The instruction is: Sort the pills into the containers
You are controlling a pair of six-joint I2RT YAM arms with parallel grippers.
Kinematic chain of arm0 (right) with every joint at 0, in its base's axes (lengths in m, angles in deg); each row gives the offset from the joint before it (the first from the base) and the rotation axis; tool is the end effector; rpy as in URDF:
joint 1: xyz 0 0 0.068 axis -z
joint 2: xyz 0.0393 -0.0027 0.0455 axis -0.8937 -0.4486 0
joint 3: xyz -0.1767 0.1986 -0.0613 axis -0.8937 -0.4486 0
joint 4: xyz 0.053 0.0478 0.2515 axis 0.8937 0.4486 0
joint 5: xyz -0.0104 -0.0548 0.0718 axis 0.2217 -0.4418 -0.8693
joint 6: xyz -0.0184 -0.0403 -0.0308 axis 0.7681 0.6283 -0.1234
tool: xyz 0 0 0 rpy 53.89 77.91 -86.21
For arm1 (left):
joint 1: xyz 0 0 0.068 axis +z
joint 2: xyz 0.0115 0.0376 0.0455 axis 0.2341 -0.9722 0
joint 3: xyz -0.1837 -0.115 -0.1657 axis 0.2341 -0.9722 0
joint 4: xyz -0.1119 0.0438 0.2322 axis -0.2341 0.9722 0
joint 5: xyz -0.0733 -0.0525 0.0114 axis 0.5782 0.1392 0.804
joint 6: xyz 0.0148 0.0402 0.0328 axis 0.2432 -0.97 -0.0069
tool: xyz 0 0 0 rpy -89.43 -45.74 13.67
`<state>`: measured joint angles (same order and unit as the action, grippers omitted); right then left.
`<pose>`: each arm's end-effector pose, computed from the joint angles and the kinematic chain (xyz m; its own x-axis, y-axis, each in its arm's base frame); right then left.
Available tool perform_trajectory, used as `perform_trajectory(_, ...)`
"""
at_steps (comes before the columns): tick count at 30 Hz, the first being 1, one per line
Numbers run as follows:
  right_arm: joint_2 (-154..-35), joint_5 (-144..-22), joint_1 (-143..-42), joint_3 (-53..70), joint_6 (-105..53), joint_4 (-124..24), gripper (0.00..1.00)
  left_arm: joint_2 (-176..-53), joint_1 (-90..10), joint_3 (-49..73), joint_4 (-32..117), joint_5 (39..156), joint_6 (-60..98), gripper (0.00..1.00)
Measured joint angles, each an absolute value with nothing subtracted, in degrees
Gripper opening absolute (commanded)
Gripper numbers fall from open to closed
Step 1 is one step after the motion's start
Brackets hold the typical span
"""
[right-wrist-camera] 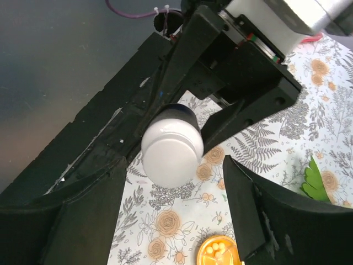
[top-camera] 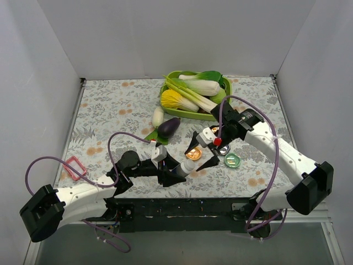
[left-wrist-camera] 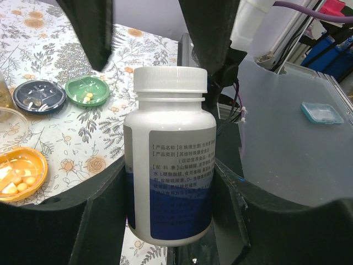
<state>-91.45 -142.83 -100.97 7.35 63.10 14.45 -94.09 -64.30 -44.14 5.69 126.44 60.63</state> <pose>0.1740 0.1757 0.3345 0.3924 -0.1805 -0.9019 -0.8003 -0.5503 -0.2381 0.1098 -0.1684 0.2220 -0.7993 -0.0264 -0.6003 0.5997 0.0268 -0.7998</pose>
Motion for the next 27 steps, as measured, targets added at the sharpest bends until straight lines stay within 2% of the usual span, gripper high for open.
perform_trajectory(8, -88.8, -138.5, -104.3, 4.3, 55.8, 8.0, 0.59, -94.3, -64.3, -44.1, 4.4, 126.7, 61.2, 0.00)
perform_trajectory(12, -88.6, -137.1, -104.3, 4.1, 53.2, 6.1, 0.34, -94.3, -64.3, -44.1, 3.9, 126.4, 61.4, 0.00)
perform_trajectory(15, -87.6, -136.7, -104.3, 3.0, 49.9, 4.2, 0.25, -94.3, -64.3, -44.1, 4.1, 125.7, 61.3, 0.00)
perform_trajectory(18, -86.7, -136.3, -104.2, 1.3, 44.5, 0.7, 0.19, -94.0, -64.3, -44.1, 5.1, 124.2, 60.5, 0.00)
perform_trajectory(23, -86.7, -134.6, -103.7, -1.4, 26.3, -8.0, 0.12, -92.6, -64.9, -44.1, 8.6, 119.1, 57.0, 0.00)
perform_trajectory(26, -88.5, -132.4, -103.2, -2.4, 12.2, -14.6, 0.12, -92.7, -65.1, -44.0, 10.9, 113.8, 54.4, 0.00)
perform_trajectory(27, -89.0, -131.4, -103.0, -3.3, 7.8, -17.1, 0.17, -93.2, -65.2, -44.0, 11.7, 112.0, 53.5, 0.00)
